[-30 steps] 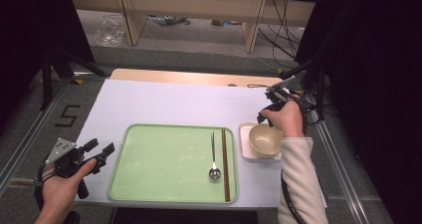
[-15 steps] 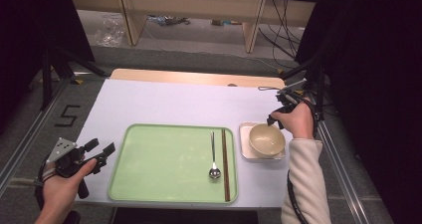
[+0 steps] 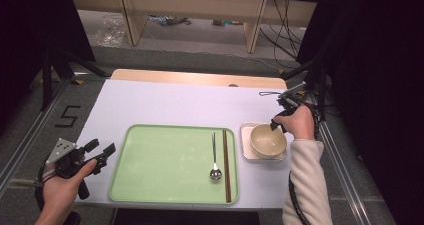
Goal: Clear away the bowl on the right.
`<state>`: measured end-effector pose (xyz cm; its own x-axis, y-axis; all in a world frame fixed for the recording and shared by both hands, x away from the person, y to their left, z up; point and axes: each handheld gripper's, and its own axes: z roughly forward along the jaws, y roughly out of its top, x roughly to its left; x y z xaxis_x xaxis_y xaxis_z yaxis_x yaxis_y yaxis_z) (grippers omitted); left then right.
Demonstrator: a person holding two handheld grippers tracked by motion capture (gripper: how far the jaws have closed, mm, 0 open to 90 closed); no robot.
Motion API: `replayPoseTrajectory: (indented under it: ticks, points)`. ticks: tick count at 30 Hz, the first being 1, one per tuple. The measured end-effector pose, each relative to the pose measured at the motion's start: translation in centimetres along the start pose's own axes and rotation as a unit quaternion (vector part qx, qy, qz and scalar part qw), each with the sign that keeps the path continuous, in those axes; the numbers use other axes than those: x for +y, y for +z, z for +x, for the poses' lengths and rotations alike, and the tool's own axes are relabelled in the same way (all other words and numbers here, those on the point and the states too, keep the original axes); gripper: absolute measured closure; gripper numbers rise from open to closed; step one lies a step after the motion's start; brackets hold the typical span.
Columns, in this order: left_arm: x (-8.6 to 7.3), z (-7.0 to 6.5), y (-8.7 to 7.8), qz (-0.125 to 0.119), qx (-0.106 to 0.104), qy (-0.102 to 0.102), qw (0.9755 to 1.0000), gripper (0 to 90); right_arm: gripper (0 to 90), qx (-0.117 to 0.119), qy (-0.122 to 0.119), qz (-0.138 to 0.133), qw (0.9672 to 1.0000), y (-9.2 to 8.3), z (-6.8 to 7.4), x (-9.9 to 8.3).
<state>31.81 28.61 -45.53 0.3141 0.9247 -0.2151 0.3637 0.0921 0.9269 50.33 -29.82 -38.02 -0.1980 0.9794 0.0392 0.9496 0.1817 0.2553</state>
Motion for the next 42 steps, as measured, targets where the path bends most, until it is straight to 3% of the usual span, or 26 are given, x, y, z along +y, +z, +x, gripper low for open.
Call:
replayPoseTrajectory:
  ticks: [1,3,7,8,9,10,11,12,14,16,17,20,21,23,24,28,30,31,32,35,37,38,39,40,41,42]
  points:
    - [0.0,0.0,0.0,-0.001,0.001,-0.001,1.0000,32.0,47.9,-0.005,0.020,0.016,0.9997,0.0,0.2,0.0]
    - [0.0,0.2,-0.1,-0.004,0.002,0.001,1.0000,32.1,48.6,-0.011,0.021,0.020,0.9995,0.1,0.1,0.0]
    - [0.0,0.1,-0.2,-0.003,0.000,0.002,1.0000,32.1,51.1,-0.005,-0.010,0.013,0.9999,0.7,-0.4,0.0]
    - [0.0,0.1,-0.2,-0.005,0.001,0.001,1.0000,32.1,51.4,-0.008,0.001,0.019,0.9998,0.7,-0.3,-0.1]
    - [0.1,0.1,-0.2,-0.003,0.001,0.003,1.0000,32.1,51.9,-0.008,-0.013,0.017,0.9997,0.9,-0.4,-0.1]
    - [0.0,0.1,-0.2,-0.002,0.001,0.004,1.0000,32.1,52.4,-0.009,0.005,0.028,0.9996,0.9,-0.2,-0.1]
    - [0.0,0.0,-0.2,-0.001,0.000,0.003,1.0000,32.1,53.0,-0.006,-0.004,0.026,0.9996,1.1,-0.4,-0.1]
    - [0.0,0.0,-0.2,-0.002,0.001,0.004,1.0000,32.1,53.7,-0.008,0.012,0.032,0.9994,1.2,-0.2,-0.2]
    - [0.1,0.1,-0.2,-0.002,0.002,0.004,1.0000,32.1,55.9,-0.012,0.010,0.043,0.9990,1.6,-0.5,-0.2]
    - [0.0,0.1,-0.1,-0.001,0.002,0.003,1.0000,32.1,60.0,-0.006,0.006,0.058,0.9983,2.1,-0.7,-0.2]
    - [0.0,0.1,-0.1,-0.001,0.001,0.002,1.0000,32.1,61.1,-0.003,-0.013,0.060,0.9981,2.6,-0.9,-0.2]
    - [0.0,0.1,-0.1,-0.002,0.000,0.003,1.0000,32.1,63.0,-0.003,-0.009,0.066,0.9978,3.3,-0.8,-0.3]
    - [0.0,0.1,-0.1,-0.002,0.001,0.003,1.0000,32.1,64.1,-0.007,-0.031,0.071,0.9970,3.4,-1.0,-0.3]
    - [0.0,0.1,-0.1,-0.002,0.000,0.002,1.0000,32.0,66.3,-0.011,0.001,0.090,0.9959,3.4,-0.5,-0.3]
    - [0.0,0.1,-0.1,-0.003,0.000,0.002,1.0000,32.0,67.6,-0.007,-0.020,0.079,0.9966,3.6,-0.8,-0.2]
    - [0.0,0.1,-0.1,-0.001,0.000,0.002,1.0000,32.0,70.6,-0.009,-0.030,0.084,0.9960,4.1,-0.9,-0.3]
    - [0.0,0.1,-0.1,-0.001,0.001,0.002,1.0000,32.1,74.2,-0.013,-0.010,0.106,0.9943,4.2,-0.5,-0.3]
    - [0.0,0.1,-0.1,-0.001,0.000,0.002,1.0000,32.1,76.2,-0.021,-0.039,0.109,0.9931,4.2,-0.6,-0.3]
    - [0.0,0.1,-0.1,-0.001,0.000,0.002,1.0000,32.1,76.5,-0.023,-0.022,0.109,0.9935,4.3,-0.3,-0.4]
    - [0.0,0.1,-0.1,-0.001,0.001,0.001,1.0000,32.1,78.8,-0.018,-0.031,0.129,0.9910,4.0,-0.3,-0.3]
    - [0.0,0.1,-0.1,-0.001,0.001,0.002,1.0000,32.1,80.3,-0.014,-0.030,0.130,0.9910,3.8,-0.2,-0.3]
    - [0.0,0.1,-0.1,0.000,0.001,0.002,1.0000,32.1,81.1,-0.015,-0.034,0.115,0.9927,3.8,-0.1,-0.3]
    - [0.0,0.1,-0.1,0.000,0.001,0.002,1.0000,32.1,82.2,-0.014,-0.020,0.125,0.9918,3.5,0.2,-0.2]
    - [0.0,0.1,-0.1,-0.001,0.001,0.002,1.0000,32.1,83.7,-0.015,-0.047,0.107,0.9931,3.4,0.1,-0.3]
    - [0.0,0.1,-0.1,-0.001,0.001,0.002,1.0000,32.1,85.2,-0.014,-0.013,0.117,0.9930,2.9,0.7,-0.2]
    - [0.0,0.1,-0.1,0.000,0.001,0.002,1.0000,32.1,86.3,-0.014,-0.018,0.119,0.9926,2.7,0.7,-0.1]
